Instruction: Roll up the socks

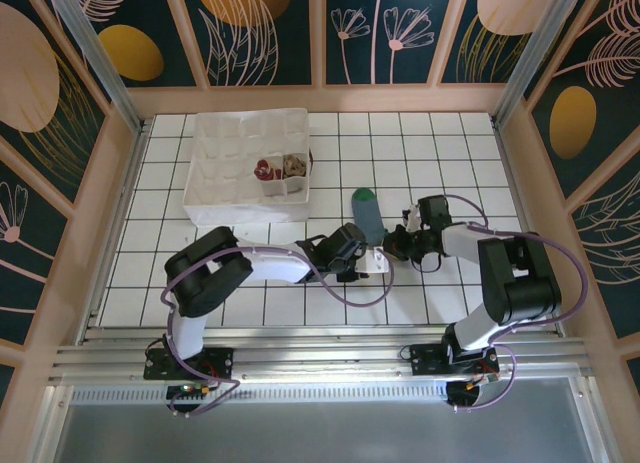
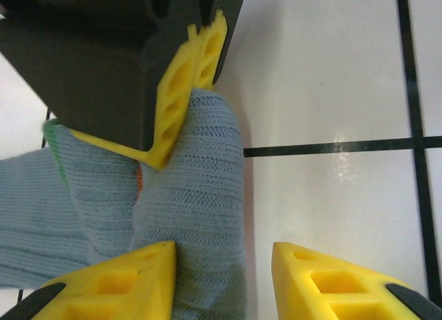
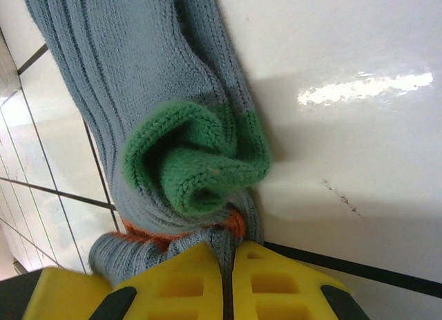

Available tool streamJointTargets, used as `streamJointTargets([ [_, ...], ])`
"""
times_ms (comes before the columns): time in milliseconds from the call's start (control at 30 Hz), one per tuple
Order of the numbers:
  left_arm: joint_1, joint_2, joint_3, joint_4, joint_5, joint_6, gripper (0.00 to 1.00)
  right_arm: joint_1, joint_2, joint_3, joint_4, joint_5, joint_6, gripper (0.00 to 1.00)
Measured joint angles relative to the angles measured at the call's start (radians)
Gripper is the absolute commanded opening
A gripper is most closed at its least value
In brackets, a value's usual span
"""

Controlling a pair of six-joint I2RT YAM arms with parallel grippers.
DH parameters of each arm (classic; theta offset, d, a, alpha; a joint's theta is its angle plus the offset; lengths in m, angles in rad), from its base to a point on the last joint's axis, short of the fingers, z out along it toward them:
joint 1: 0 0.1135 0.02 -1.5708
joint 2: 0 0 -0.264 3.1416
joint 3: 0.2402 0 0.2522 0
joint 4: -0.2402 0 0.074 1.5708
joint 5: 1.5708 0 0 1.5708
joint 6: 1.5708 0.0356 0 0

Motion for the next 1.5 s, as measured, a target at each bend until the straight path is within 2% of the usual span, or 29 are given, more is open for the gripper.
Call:
streamJointTargets([
  [100, 0.000, 0.038, 0.033, 0.002, -0.018, 0.004, 0.36, 0.000, 0.008, 0.010, -0.012, -0.003, -0.006, 0.05],
  [233, 0.002, 0.054, 0.061, -0.007, -0.031, 0.000, 0.13, 0.000, 0.013, 0.015, -0.016, -0.007, -0.024, 0.08],
  [300, 0.002, 0.054, 0.069, -0.021, -0.032, -0.005, 0.01, -0.001, 0.013, 0.015, -0.016, -0.010, -0.028, 0.13],
  [433, 0.003, 0.054, 0.089, -0.058, -0.024, -0.018, 0.00, 0.000, 0.009, 0.013, -0.012, -0.010, -0.053, 0.34],
  [533, 0.016, 0.056, 0.125, -0.121, 0.034, -0.052, 0.00, 0.000, -0.029, -0.002, -0.015, -0.006, -0.069, 0.41],
  [600, 0.034, 0.066, 0.165, -0.183, 0.114, -0.092, 0.00, 0.001, -0.077, -0.028, -0.027, 0.011, -0.072, 0.44],
  [800, 0.110, 0.132, 0.315, -0.371, 0.404, -0.218, 0.00, 0.001, -0.197, -0.080, -0.042, 0.033, -0.063, 0.46],
  [967, 0.167, 0.219, 0.454, -0.529, 0.590, -0.281, 0.00, 0.001, -0.223, -0.103, -0.026, 0.031, -0.042, 0.46],
  [1167, 0.201, 0.306, 0.570, -0.654, 0.741, -0.347, 0.00, 0.001, -0.224, -0.123, -0.014, 0.024, -0.042, 0.47],
  [1500, 0.260, 0.409, 0.657, -0.719, 0.949, -0.484, 0.00, 0.000, -0.231, -0.139, 0.032, 0.019, -0.042, 0.48],
])
